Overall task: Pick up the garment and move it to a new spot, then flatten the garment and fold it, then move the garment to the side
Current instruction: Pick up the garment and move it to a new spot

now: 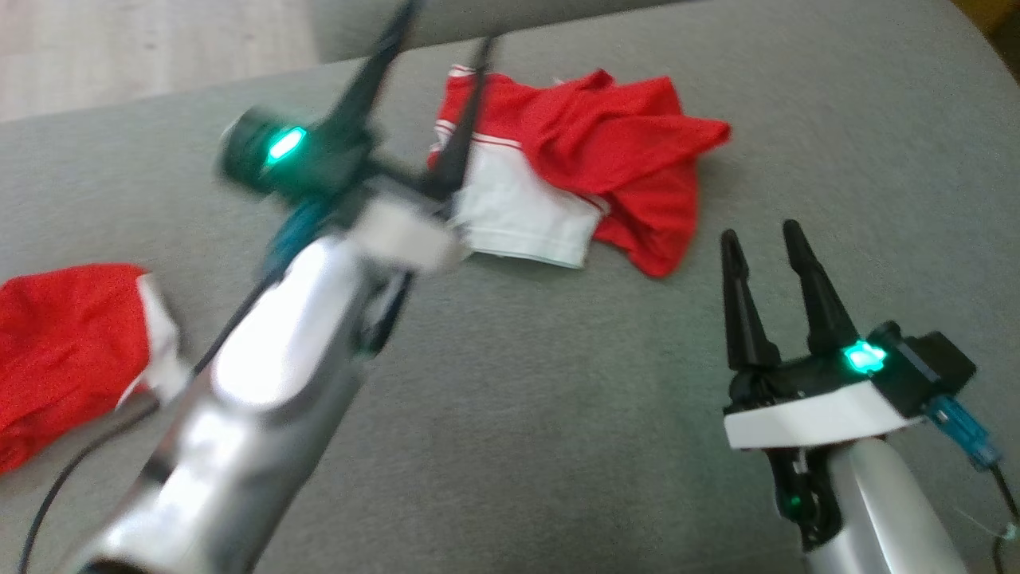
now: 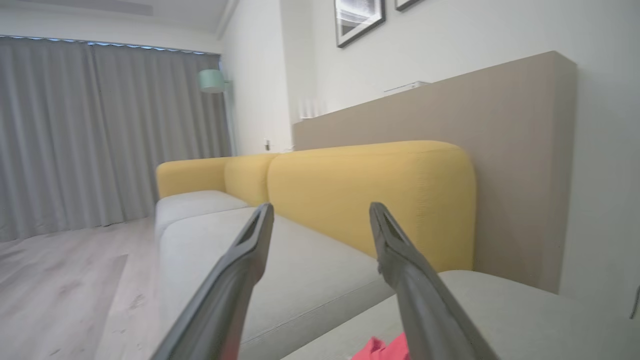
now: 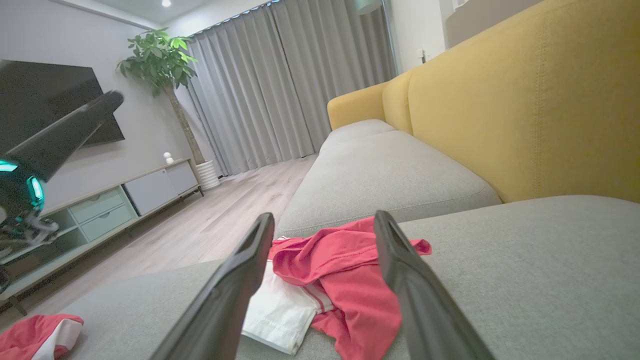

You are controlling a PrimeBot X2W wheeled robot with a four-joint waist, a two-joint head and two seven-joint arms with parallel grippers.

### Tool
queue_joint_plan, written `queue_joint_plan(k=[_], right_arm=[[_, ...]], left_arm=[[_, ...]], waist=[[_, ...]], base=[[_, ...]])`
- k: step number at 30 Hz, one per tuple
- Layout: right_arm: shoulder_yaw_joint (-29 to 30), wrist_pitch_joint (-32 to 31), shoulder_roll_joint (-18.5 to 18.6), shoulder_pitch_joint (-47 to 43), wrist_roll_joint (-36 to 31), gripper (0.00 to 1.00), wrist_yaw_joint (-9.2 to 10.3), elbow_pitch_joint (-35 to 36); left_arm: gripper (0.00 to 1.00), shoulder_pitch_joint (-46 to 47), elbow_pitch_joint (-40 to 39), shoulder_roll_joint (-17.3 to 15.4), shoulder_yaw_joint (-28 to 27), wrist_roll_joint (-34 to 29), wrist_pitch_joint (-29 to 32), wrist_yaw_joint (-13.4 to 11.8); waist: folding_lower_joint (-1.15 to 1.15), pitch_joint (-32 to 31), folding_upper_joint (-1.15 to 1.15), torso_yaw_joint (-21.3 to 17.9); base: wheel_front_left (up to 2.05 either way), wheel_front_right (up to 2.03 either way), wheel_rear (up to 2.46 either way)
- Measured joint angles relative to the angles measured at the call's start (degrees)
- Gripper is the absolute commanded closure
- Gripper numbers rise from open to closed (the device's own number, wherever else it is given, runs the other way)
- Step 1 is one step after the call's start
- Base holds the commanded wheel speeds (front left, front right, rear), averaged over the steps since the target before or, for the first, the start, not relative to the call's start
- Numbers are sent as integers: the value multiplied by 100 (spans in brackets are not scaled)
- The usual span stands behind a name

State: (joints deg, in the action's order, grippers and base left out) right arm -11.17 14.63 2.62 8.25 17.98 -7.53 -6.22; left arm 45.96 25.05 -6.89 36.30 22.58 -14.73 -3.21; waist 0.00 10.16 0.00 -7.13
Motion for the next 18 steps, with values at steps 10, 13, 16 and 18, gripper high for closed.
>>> queue_joint_plan(k=[10, 13, 16, 18], right_arm=[[289, 0, -1, -325, -421, 0, 0, -15], [313, 0, -1, -347, -481, 0, 0, -26], [321, 0, -1, -417, -531, 0, 0, -32], [341, 0, -2, -496, -547, 0, 0, -47]], left_arm=[[0, -2726, -1222, -466, -946, -432, -1, -130], [0, -3121, -1335, -371, -1055, -567, -1, -125], [0, -3637, -1472, -198, -1160, -809, 0, -78], [0, -3875, -1546, -63, -1241, -938, 1, -29]], waist=[[-1, -373, 0, 685], [-1, -449, 0, 775], [-1, -558, 0, 867], [-1, -618, 0, 911]], base=[[0, 0, 0], [0, 0, 0], [0, 0, 0], [0, 0, 0]])
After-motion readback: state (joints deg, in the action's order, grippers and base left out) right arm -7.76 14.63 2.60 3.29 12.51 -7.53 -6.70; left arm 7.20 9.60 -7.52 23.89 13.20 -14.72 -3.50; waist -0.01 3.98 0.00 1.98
